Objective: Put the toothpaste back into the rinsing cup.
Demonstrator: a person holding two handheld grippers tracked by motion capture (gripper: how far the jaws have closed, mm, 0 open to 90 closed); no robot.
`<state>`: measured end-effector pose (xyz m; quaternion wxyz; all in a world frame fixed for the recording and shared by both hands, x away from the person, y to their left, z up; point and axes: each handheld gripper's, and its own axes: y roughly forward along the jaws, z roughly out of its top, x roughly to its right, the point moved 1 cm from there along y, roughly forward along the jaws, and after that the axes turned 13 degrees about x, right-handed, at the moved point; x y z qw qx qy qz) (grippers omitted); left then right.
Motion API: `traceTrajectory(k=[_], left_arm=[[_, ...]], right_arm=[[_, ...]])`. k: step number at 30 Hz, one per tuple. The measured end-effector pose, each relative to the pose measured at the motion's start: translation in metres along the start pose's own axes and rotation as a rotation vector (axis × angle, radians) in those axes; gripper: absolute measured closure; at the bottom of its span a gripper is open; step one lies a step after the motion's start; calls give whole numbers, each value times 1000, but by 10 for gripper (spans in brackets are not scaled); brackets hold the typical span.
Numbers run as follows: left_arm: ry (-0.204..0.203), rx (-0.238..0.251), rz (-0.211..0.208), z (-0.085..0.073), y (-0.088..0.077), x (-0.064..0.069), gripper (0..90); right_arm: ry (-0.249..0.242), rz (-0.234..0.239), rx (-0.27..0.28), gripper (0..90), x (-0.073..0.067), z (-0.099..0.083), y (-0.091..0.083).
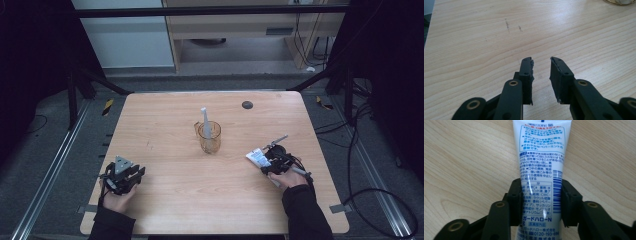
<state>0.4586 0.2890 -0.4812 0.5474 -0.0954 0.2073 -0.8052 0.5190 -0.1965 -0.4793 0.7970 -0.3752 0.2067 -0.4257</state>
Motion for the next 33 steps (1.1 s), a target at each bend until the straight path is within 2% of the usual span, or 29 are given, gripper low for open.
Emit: traceTrajectory(k=[3,9,13,14,16,19,20,21,24,26,27,28,30,33], left_arm=[[0,1,0,0,0,0,704],[-1,3,0,1,0,0,705],[-3,6,0,1,-1,0,705],[-3,7,1,1,-1,0,705],[-2,8,2,1,-1,0,706],[-2,8,2,1,-1,0,706],[-1,8,2,1,-1,0,706],[-2,8,2,1,-1,0,706],[-2,8,3,1,-1,0,707],[-2,9,3,1,-1,0,707],[-2,9,3,1,-1,0,708],[-2,9,4,1,-1,0,707],[-2,10,4,1,-1,0,708],[-3,9,4,1,0,0,708]], right_arm=[[10,-1,6,660,0,0,-2],[12,12,18,671,-2,2,-6],[10,13,62,674,-4,5,-14],[13,12,94,675,-4,7,-18],[15,14,104,675,-5,7,-20],[29,23,155,676,-5,10,-26],[39,28,198,676,-5,10,-29],[39,28,198,676,-5,10,-29],[65,38,260,676,-4,12,-34],[79,41,322,676,-5,14,-39],[79,41,322,676,-5,14,-39],[85,40,356,676,-5,15,-41],[91,40,374,676,-6,17,-42],[99,34,430,676,-9,21,-46]])
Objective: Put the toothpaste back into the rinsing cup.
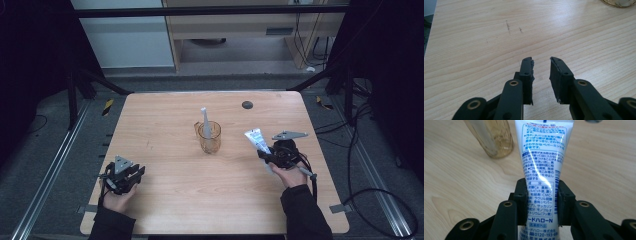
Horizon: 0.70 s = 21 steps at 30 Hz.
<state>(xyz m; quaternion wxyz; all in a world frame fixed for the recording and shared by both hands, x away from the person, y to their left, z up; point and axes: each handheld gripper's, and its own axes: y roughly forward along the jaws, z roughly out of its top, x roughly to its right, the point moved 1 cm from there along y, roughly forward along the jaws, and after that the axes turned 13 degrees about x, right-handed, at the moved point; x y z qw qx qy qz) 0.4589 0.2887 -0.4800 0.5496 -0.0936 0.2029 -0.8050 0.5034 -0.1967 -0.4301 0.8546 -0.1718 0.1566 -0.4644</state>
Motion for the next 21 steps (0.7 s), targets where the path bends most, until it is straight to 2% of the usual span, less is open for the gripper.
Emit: traceTrajectory(k=[2,3,4,10,21], left_arm=[[0,-1,0,0,0,0,708],[0,0,0,0,0,0,708],[0,0,0,0,0,0,708],[-5,3,3,0,0,-1,709],[-9,4,5,0,0,-2,710]], right_arm=[[3,-5,39,676,-2,5,0],[15,-7,77,677,-3,11,1],[15,-7,77,677,-3,11,1],[38,-21,206,677,-11,31,10],[70,-54,334,678,-21,48,21]])
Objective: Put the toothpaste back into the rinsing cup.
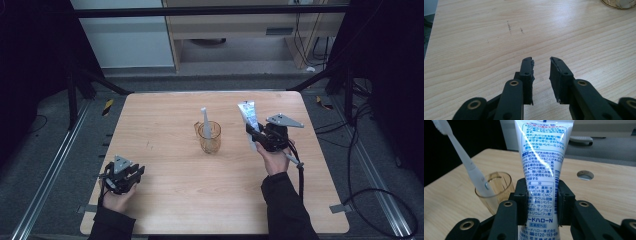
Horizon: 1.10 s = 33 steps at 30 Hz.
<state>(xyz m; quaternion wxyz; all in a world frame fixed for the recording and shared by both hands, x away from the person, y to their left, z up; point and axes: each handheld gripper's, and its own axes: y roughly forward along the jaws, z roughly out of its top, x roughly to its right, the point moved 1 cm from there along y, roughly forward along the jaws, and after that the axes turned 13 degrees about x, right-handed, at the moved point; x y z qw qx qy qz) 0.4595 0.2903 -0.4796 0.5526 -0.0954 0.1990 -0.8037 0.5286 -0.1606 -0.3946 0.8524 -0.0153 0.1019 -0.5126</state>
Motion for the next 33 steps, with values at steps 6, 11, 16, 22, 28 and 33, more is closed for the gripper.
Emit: traceTrajectory(k=[6,11,16,22,28,33], left_arm=[[0,6,1,0,0,0,712],[-6,16,4,1,-1,-1,714],[-12,26,15,2,-3,-1,718],[-19,31,28,2,-3,-1,726],[-18,31,24,2,-3,-1,729],[-20,35,25,2,-4,-2,726]], right_arm=[[23,-25,77,677,-7,4,9],[49,-42,142,678,-12,8,19],[60,-44,190,678,-15,10,28],[84,-54,234,679,-17,12,41],[105,-52,262,679,-22,11,55],[108,-50,284,679,-28,9,68]])
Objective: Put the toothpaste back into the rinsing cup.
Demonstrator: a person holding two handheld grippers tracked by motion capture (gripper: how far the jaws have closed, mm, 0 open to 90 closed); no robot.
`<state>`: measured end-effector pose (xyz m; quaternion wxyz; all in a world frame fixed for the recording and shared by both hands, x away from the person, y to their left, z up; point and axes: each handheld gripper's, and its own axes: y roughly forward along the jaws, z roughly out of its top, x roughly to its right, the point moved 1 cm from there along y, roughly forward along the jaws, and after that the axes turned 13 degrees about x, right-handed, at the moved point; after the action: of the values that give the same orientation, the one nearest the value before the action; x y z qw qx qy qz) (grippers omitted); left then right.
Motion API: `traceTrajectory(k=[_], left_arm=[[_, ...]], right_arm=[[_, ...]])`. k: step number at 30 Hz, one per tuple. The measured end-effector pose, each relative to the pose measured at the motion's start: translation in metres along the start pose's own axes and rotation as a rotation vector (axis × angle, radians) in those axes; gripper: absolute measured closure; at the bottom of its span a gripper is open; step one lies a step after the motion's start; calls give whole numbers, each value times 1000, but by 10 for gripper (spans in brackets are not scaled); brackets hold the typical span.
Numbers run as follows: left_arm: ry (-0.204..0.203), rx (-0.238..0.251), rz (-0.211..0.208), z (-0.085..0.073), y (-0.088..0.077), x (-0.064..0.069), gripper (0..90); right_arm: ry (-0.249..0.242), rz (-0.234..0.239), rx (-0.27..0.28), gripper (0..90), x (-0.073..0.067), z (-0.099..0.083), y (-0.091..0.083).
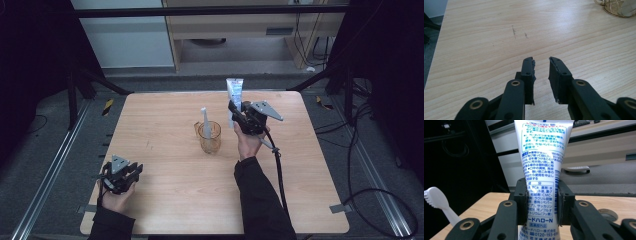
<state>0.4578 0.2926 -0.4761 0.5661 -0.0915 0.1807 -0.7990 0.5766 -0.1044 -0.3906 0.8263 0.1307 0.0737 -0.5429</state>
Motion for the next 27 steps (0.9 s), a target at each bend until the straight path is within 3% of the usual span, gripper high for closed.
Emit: traceTrajectory(k=[17,27], left_arm=[[-5,6,5,0,0,-1,725],[-7,6,5,0,0,-2,726]], right_arm=[[15,27,16,679,-15,-16,24],[27,44,-2,679,-18,-32,33]])
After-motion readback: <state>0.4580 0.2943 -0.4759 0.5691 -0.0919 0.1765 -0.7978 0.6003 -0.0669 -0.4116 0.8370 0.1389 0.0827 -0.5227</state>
